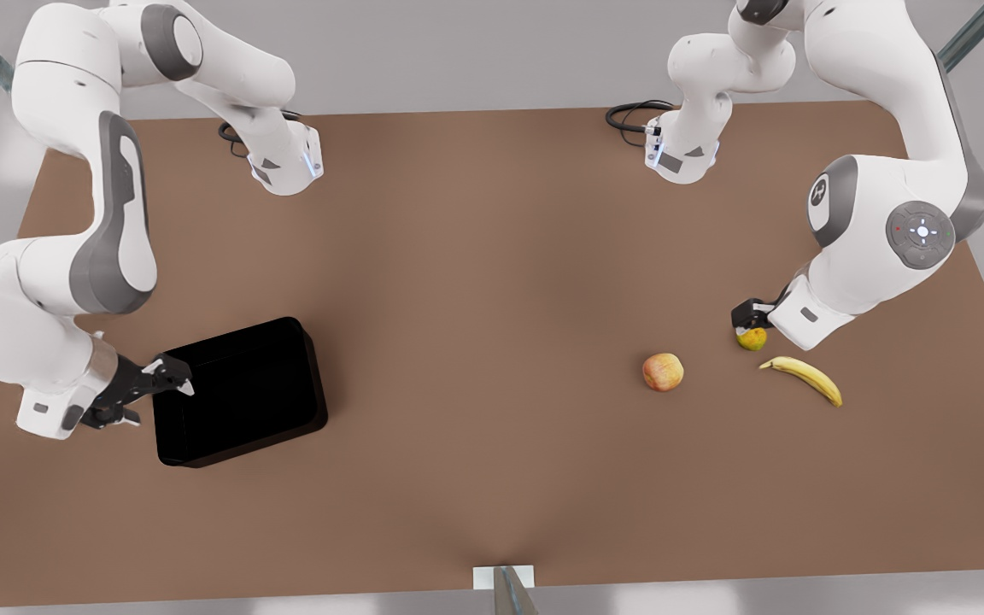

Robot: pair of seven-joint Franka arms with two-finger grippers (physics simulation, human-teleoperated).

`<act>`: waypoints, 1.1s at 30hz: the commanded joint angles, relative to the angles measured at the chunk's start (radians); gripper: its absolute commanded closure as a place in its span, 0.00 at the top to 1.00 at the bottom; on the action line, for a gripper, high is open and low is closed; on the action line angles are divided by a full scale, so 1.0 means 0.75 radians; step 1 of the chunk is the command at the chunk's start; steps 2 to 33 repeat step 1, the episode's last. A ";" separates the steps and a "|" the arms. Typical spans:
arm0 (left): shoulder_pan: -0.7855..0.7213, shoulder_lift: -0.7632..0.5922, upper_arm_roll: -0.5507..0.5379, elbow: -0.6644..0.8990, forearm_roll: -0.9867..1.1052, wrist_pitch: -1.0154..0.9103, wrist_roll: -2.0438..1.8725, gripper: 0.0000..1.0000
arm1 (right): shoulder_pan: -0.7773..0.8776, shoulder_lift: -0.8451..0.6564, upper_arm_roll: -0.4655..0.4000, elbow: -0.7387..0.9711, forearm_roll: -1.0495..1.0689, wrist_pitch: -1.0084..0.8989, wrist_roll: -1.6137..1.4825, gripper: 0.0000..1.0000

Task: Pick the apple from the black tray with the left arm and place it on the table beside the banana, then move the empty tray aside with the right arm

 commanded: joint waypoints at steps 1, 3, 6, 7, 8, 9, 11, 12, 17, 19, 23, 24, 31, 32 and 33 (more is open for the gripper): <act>0.000 0.000 0.000 0.001 0.000 0.003 0.004 1.00 | 0.015 -0.005 0.003 0.001 -0.001 -0.079 0.443 1.00; 0.000 0.000 0.000 0.001 0.000 0.003 0.004 1.00 | 0.015 -0.005 0.003 0.001 -0.001 -0.079 0.443 1.00; 0.000 0.000 0.000 0.001 0.000 0.003 0.004 1.00 | 0.015 -0.005 0.003 0.001 -0.001 -0.079 0.443 1.00; 0.000 0.000 0.000 0.001 0.000 0.003 0.004 1.00 | 0.015 -0.005 0.003 0.001 -0.001 -0.079 0.443 1.00; 0.000 0.000 0.000 0.001 0.000 0.003 0.004 1.00 | 0.015 -0.005 0.003 0.001 -0.001 -0.079 0.443 1.00; 0.000 0.000 0.000 0.001 0.000 0.003 0.004 1.00 | 0.015 -0.005 0.003 0.001 -0.001 -0.079 0.443 1.00; 0.000 0.000 0.000 0.001 0.000 0.003 0.004 1.00 | 0.015 -0.005 0.003 0.001 -0.001 -0.079 0.443 1.00; 0.000 0.000 0.000 0.001 0.000 0.003 0.004 1.00 | 0.015 -0.005 0.003 0.001 -0.001 -0.079 0.443 1.00; 0.000 0.000 0.000 0.001 0.000 0.003 0.004 1.00 | 0.015 -0.005 0.003 0.001 -0.001 -0.079 0.443 1.00; 0.000 0.000 0.000 0.001 0.000 0.003 0.004 1.00 | 0.015 -0.005 0.003 0.001 -0.001 -0.079 0.443 1.00; 0.000 0.000 0.000 0.001 0.000 0.003 0.004 1.00 | 0.015 -0.005 0.003 0.001 -0.001 -0.079 0.443 1.00; 0.000 0.000 0.000 0.001 0.000 0.003 0.004 1.00 | 0.015 -0.005 0.003 0.001 -0.001 -0.079 0.443 1.00; 0.000 0.000 0.000 0.001 0.000 0.003 0.004 1.00 | 0.015 -0.005 0.003 0.001 -0.001 -0.079 0.443 1.00; 0.000 0.000 0.000 0.001 0.000 0.003 0.004 1.00 | 0.015 -0.005 0.003 0.001 -0.001 -0.079 0.443 1.00; 0.000 0.000 0.000 0.001 0.000 0.003 0.004 1.00 | 0.015 -0.005 0.003 0.001 -0.001 -0.079 0.443 1.00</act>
